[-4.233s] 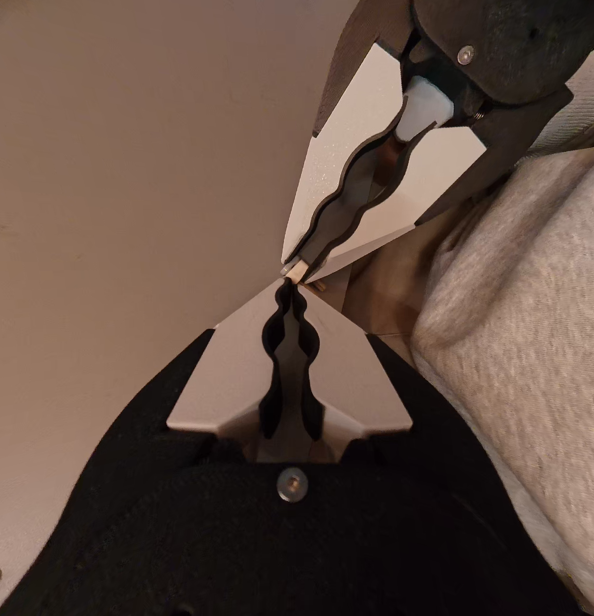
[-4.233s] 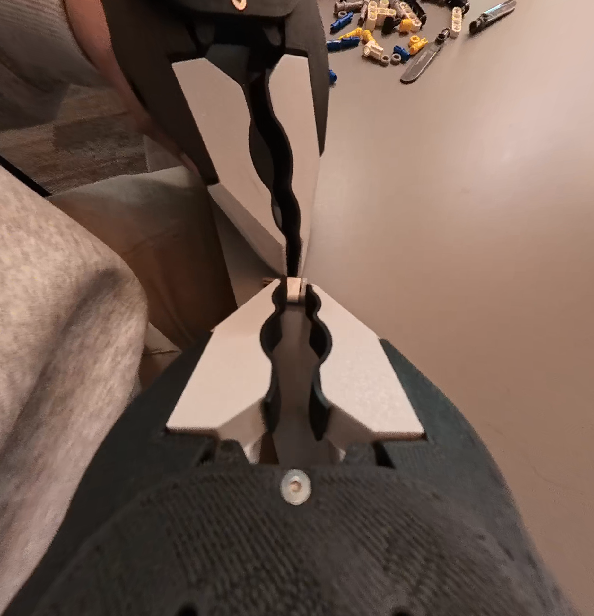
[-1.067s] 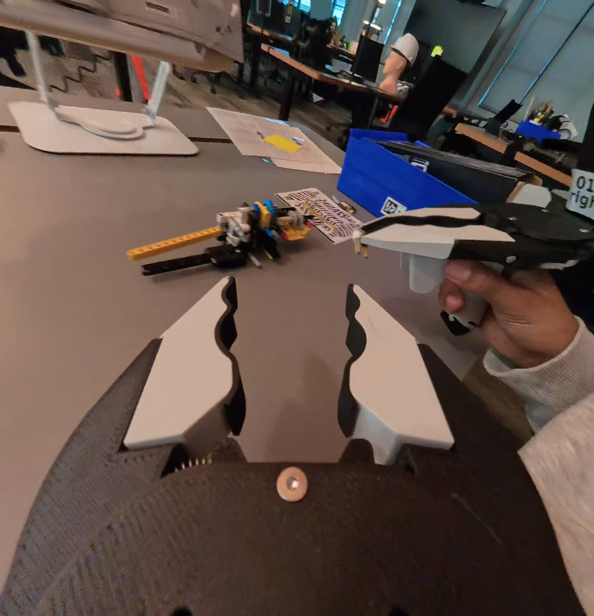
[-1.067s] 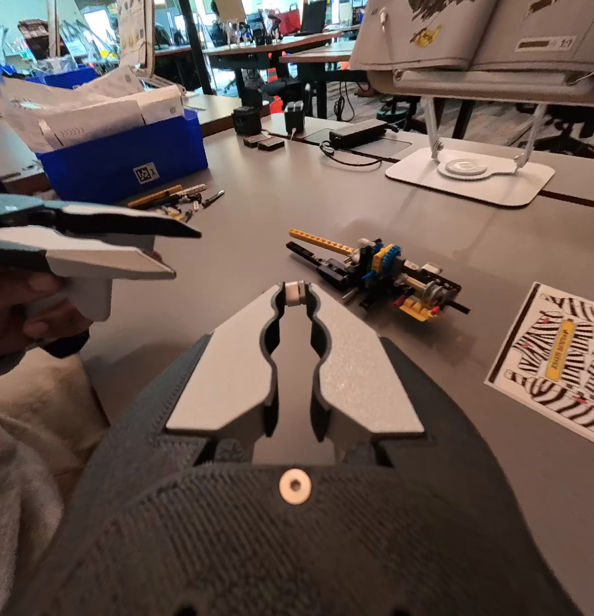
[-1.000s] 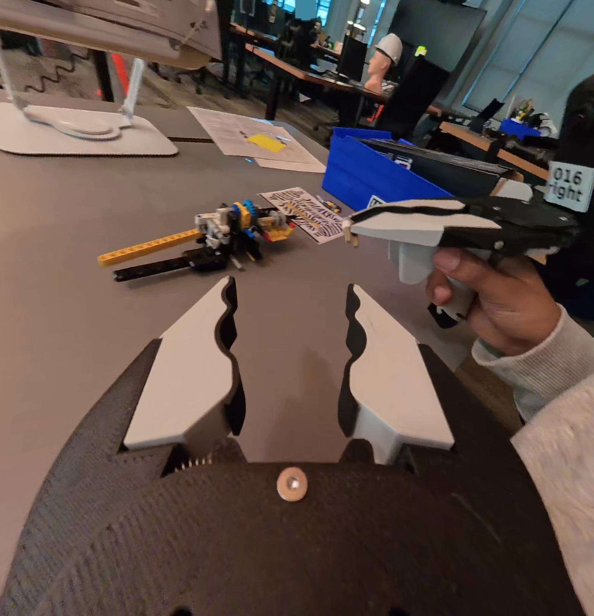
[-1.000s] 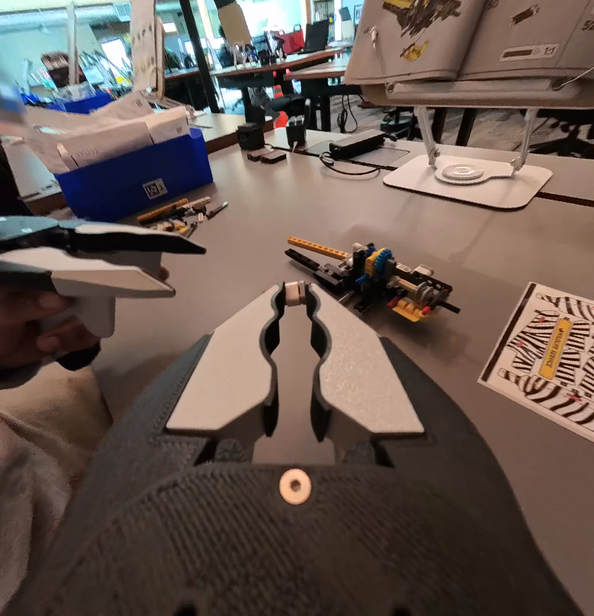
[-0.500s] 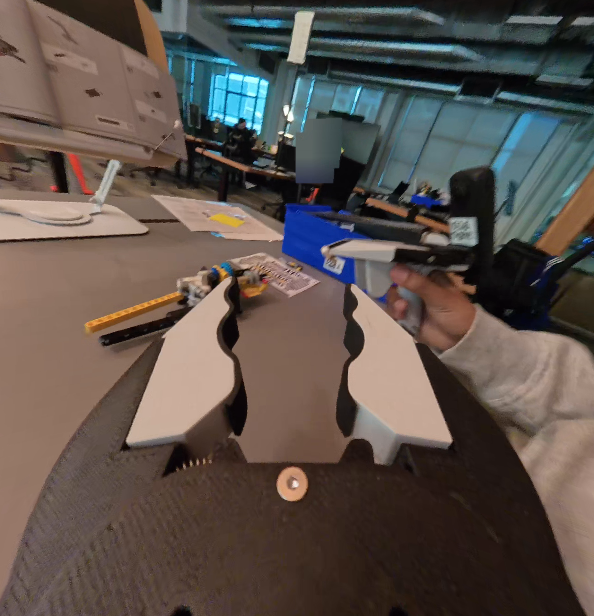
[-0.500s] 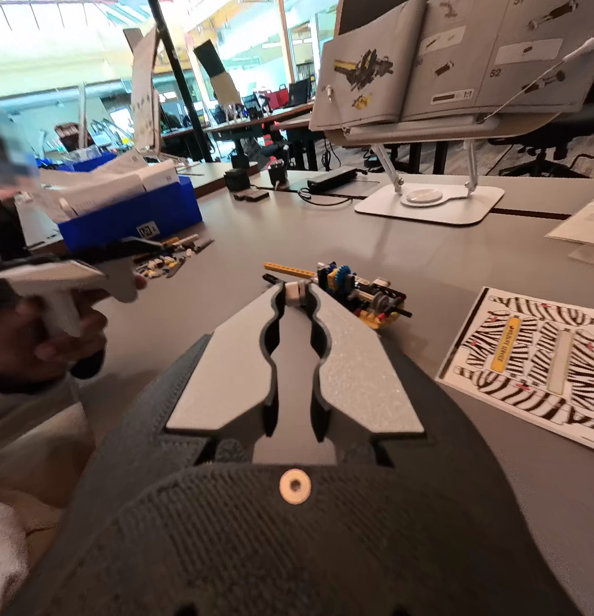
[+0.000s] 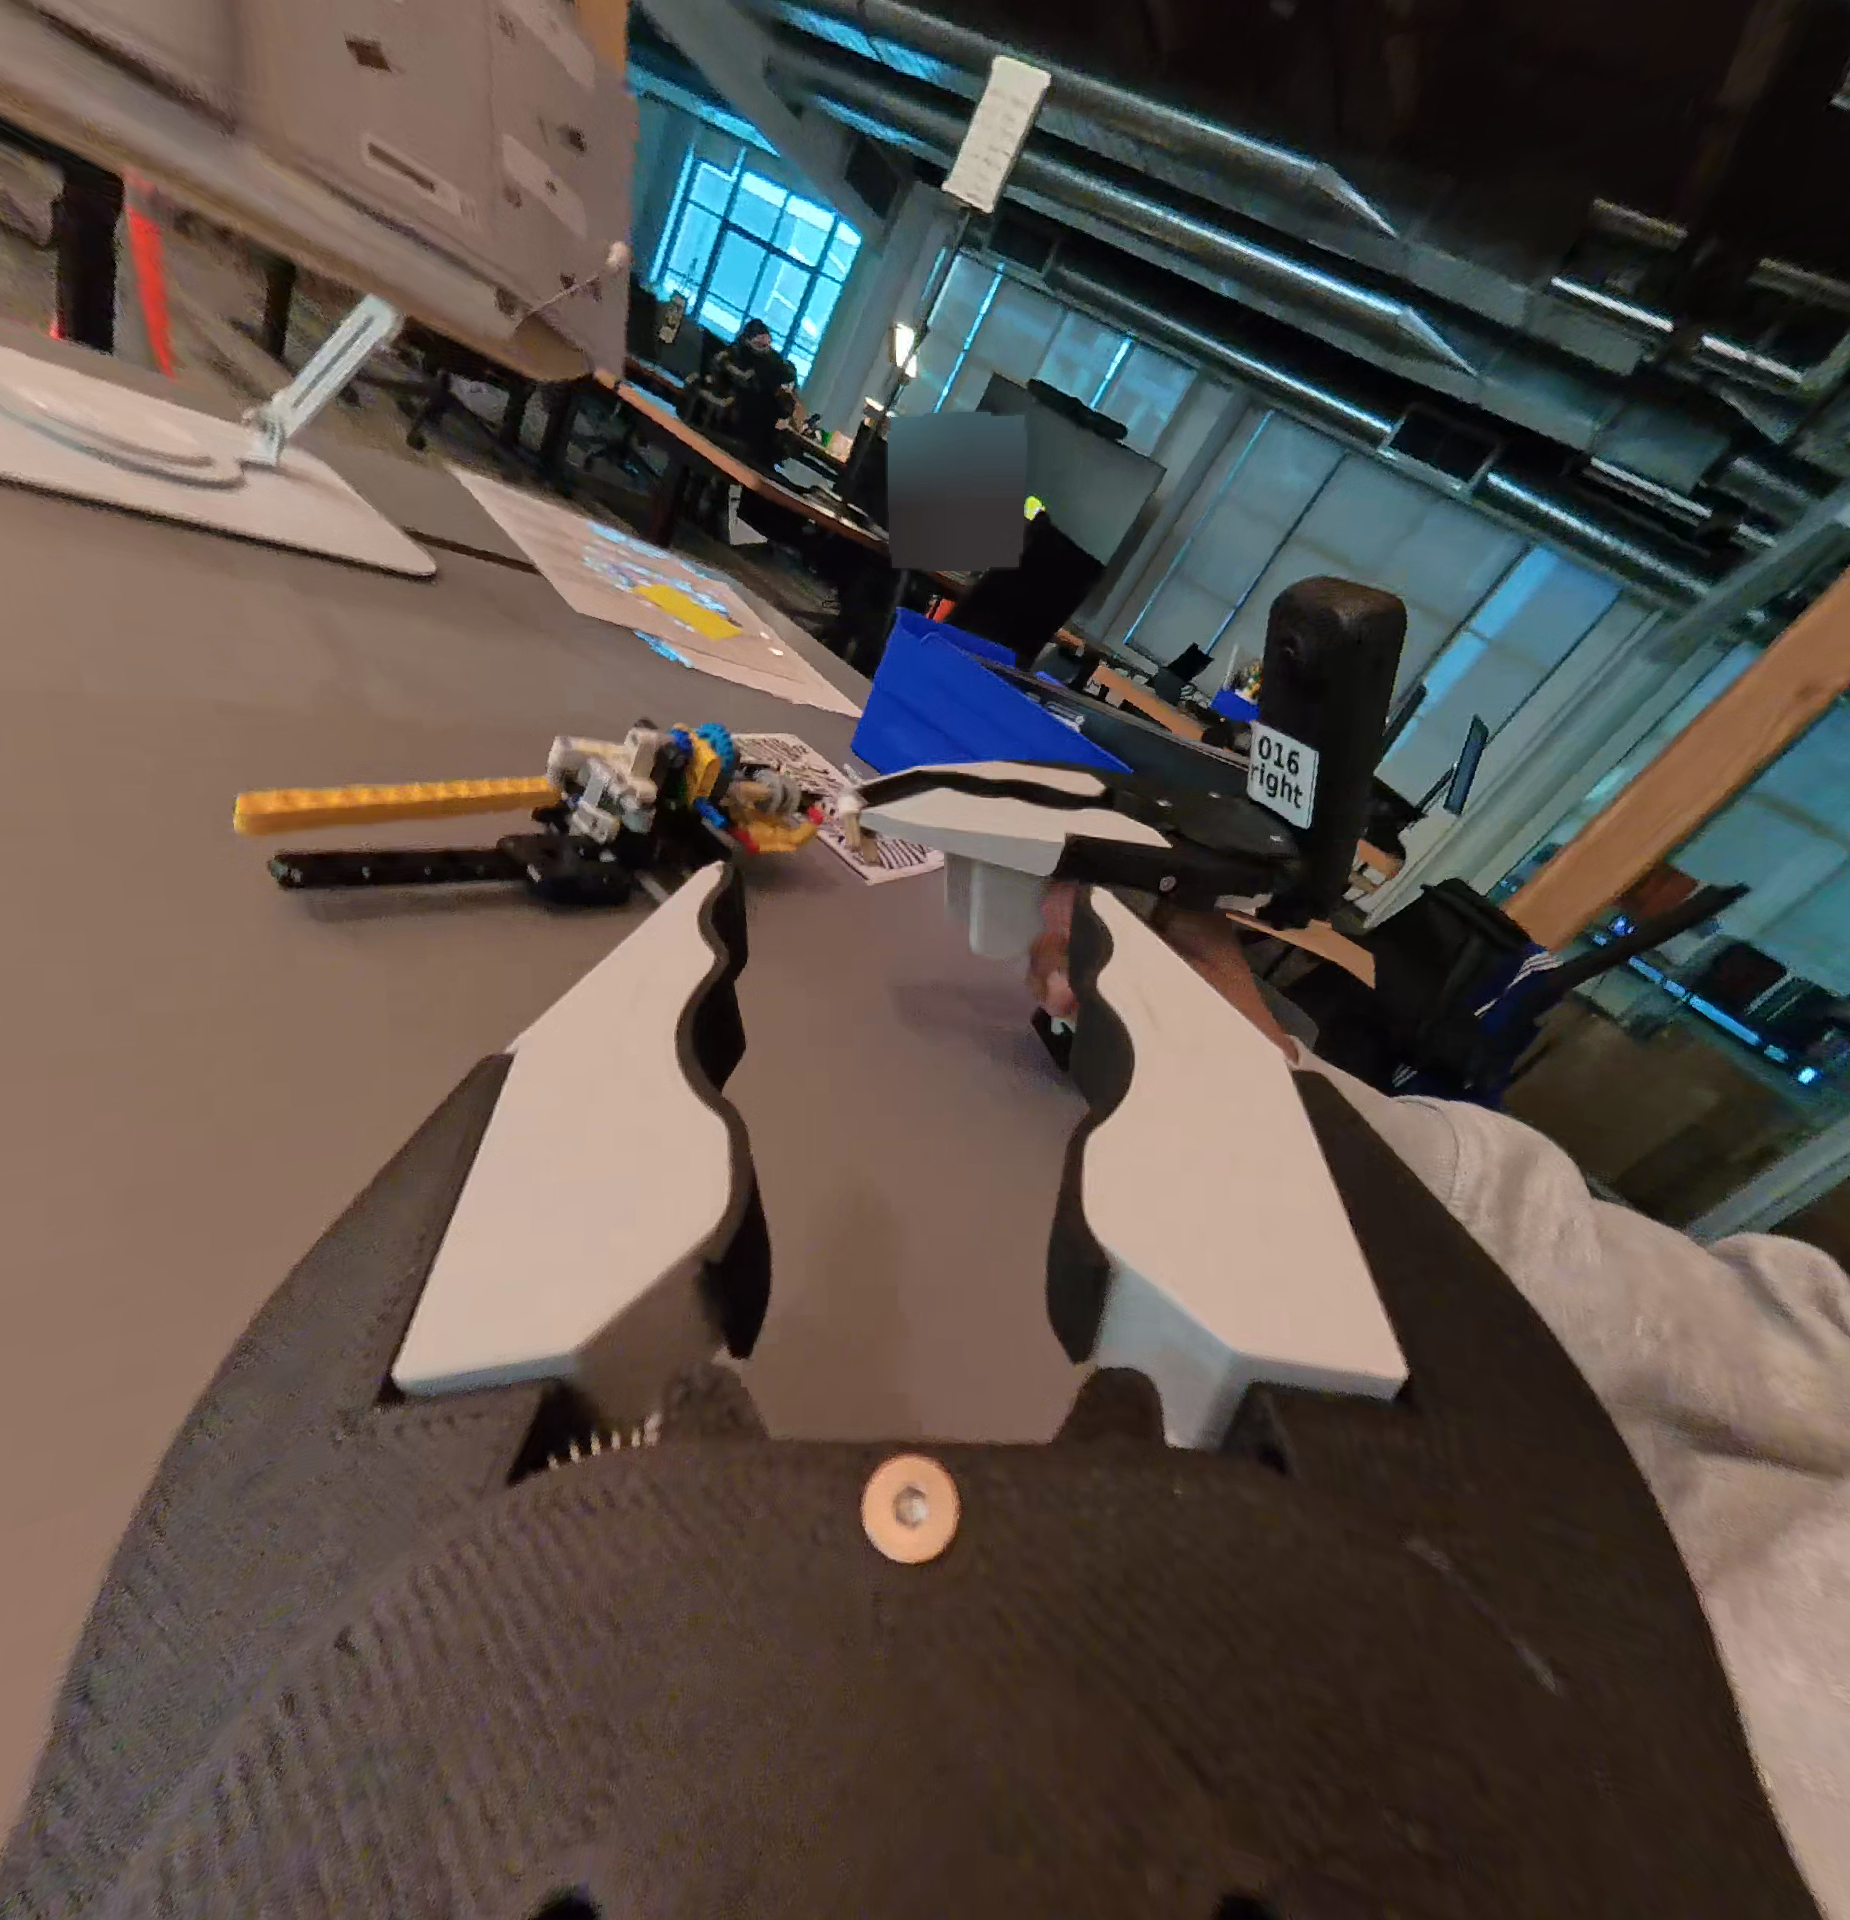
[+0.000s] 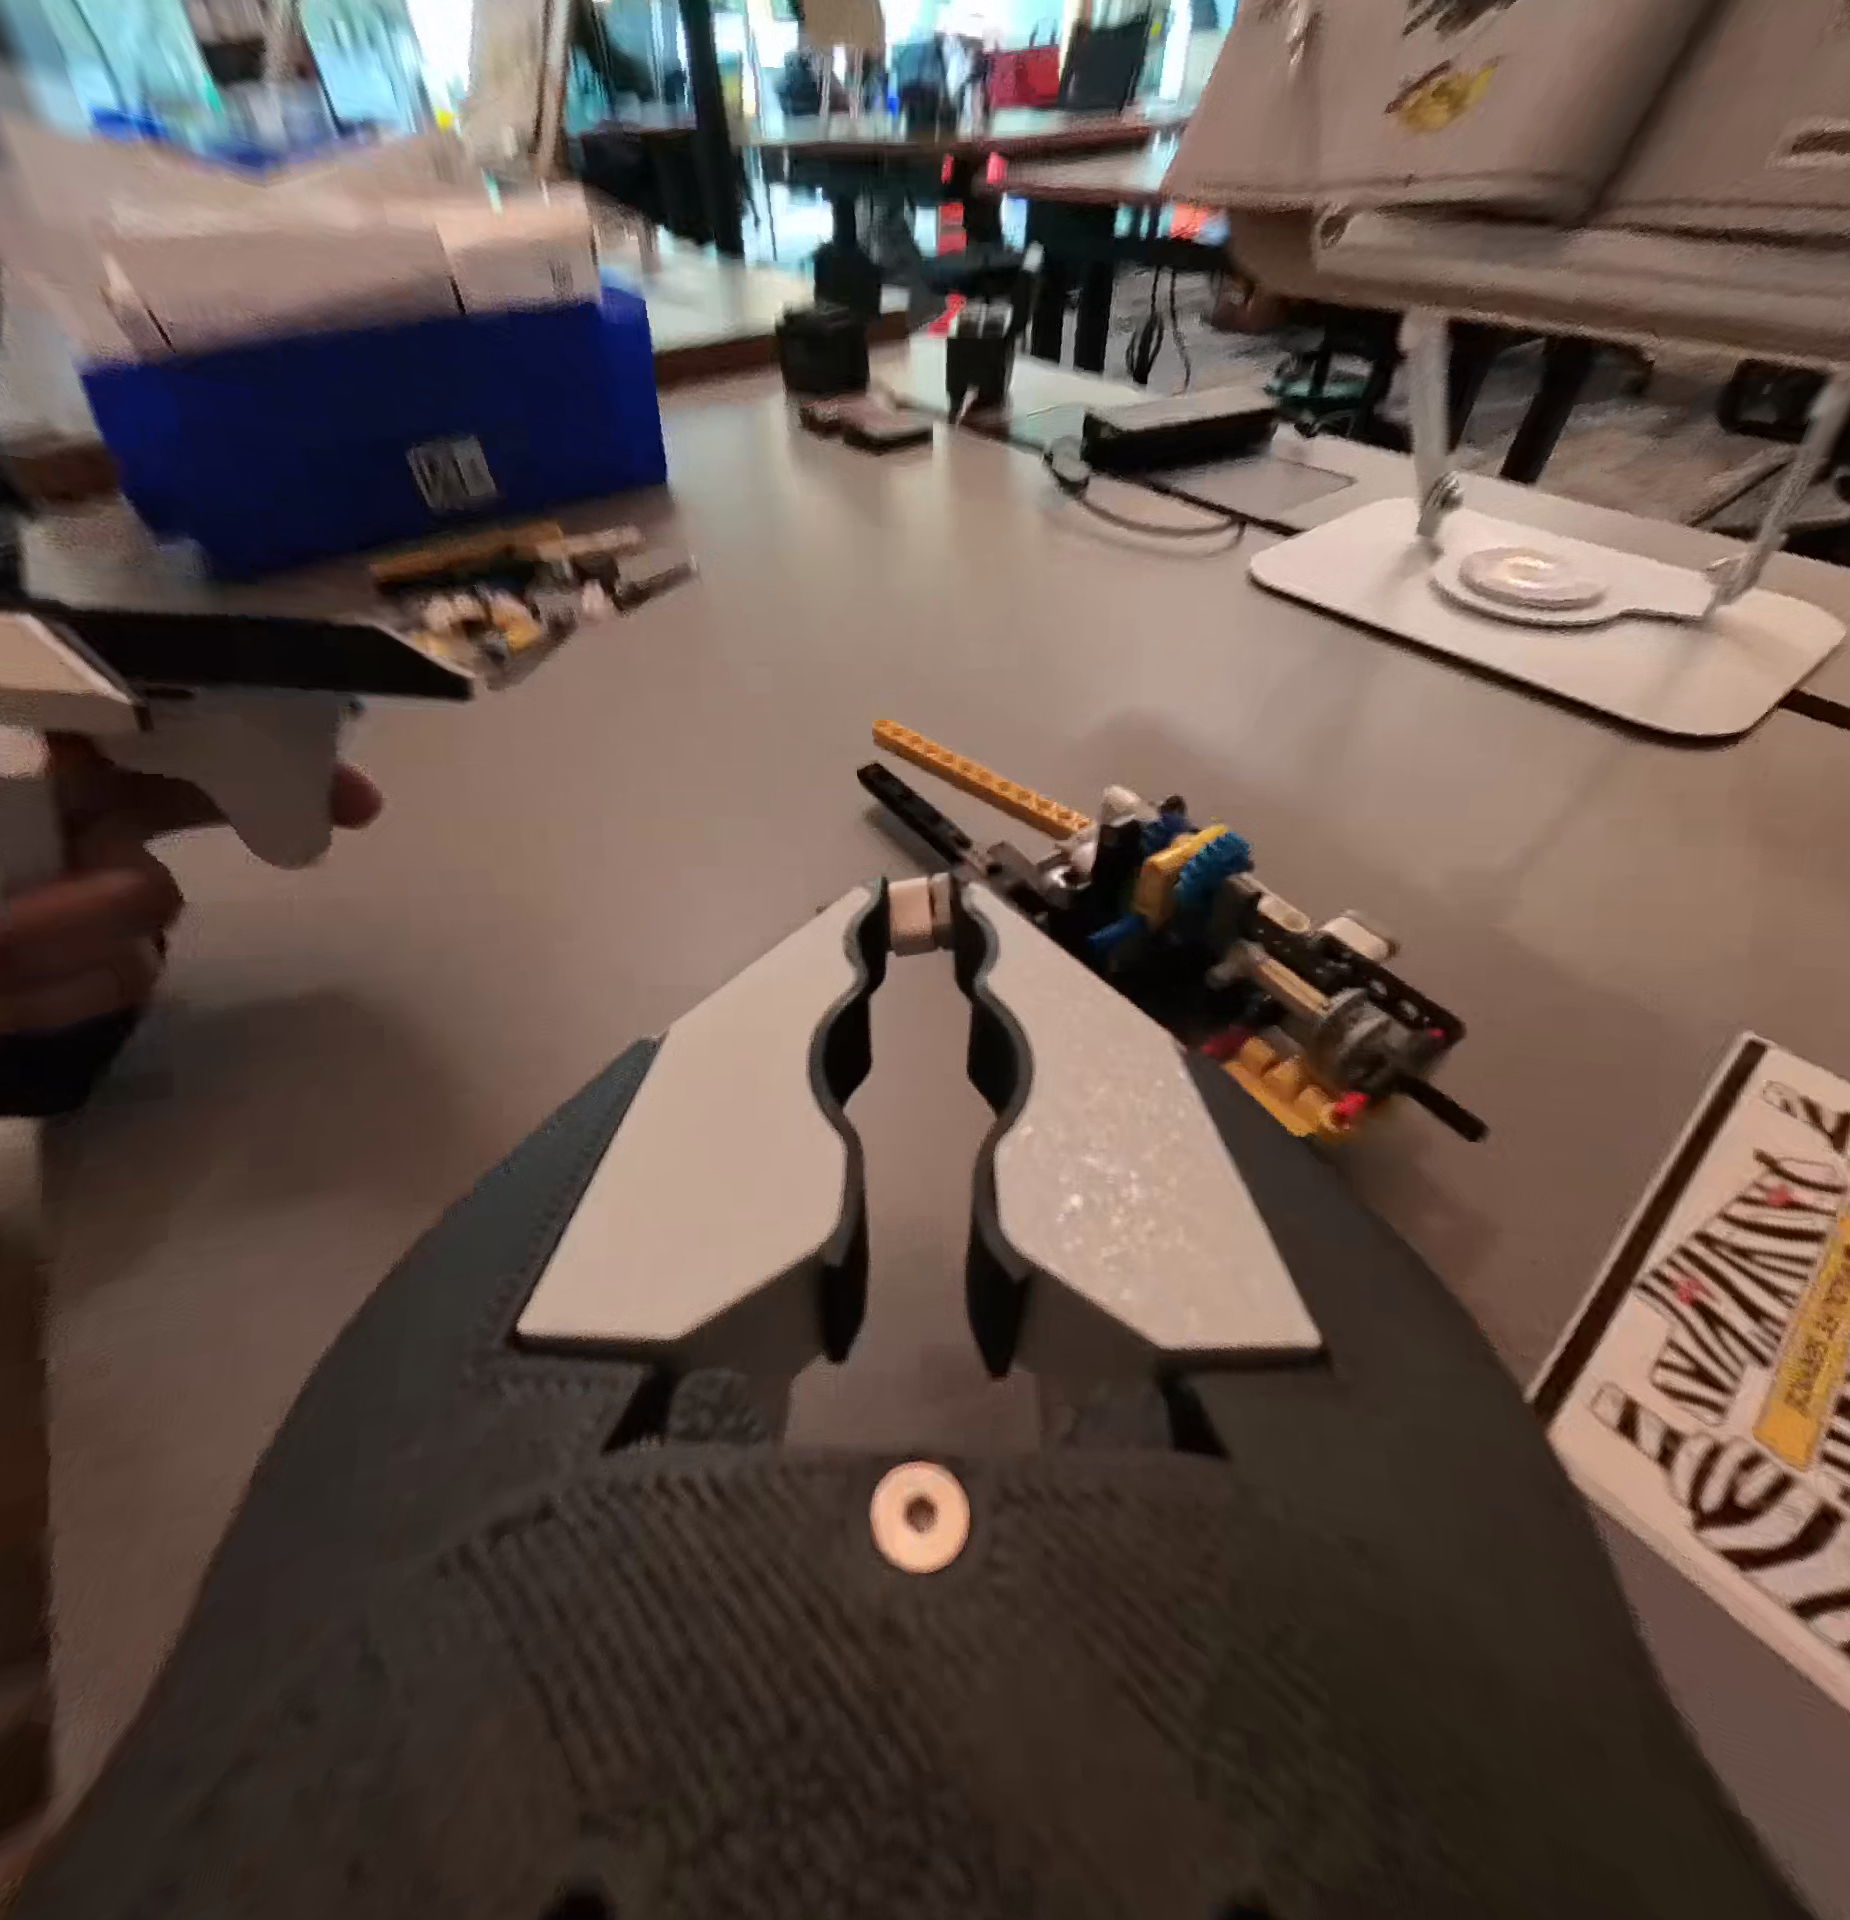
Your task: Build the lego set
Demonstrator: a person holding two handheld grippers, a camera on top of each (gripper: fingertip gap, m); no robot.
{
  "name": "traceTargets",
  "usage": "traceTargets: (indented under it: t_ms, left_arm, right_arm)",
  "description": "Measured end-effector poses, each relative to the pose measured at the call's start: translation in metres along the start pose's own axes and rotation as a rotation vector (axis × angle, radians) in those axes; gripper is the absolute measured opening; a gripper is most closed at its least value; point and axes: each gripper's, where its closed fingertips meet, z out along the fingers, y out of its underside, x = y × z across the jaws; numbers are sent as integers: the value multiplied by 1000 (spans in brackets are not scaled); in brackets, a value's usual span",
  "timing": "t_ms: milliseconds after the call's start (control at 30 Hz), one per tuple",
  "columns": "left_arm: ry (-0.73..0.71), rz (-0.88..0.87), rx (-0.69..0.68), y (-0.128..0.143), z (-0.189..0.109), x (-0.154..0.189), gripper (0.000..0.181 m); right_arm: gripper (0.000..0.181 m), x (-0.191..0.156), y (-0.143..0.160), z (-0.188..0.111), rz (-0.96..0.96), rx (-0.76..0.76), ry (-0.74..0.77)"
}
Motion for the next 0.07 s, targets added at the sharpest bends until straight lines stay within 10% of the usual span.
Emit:
traceTargets:
  t_ms: [67]
  left_arm:
    - [25,-91,7,5,-1,-3,60]
  right_arm:
    - [11,-1,12,9,-75,-87,19]
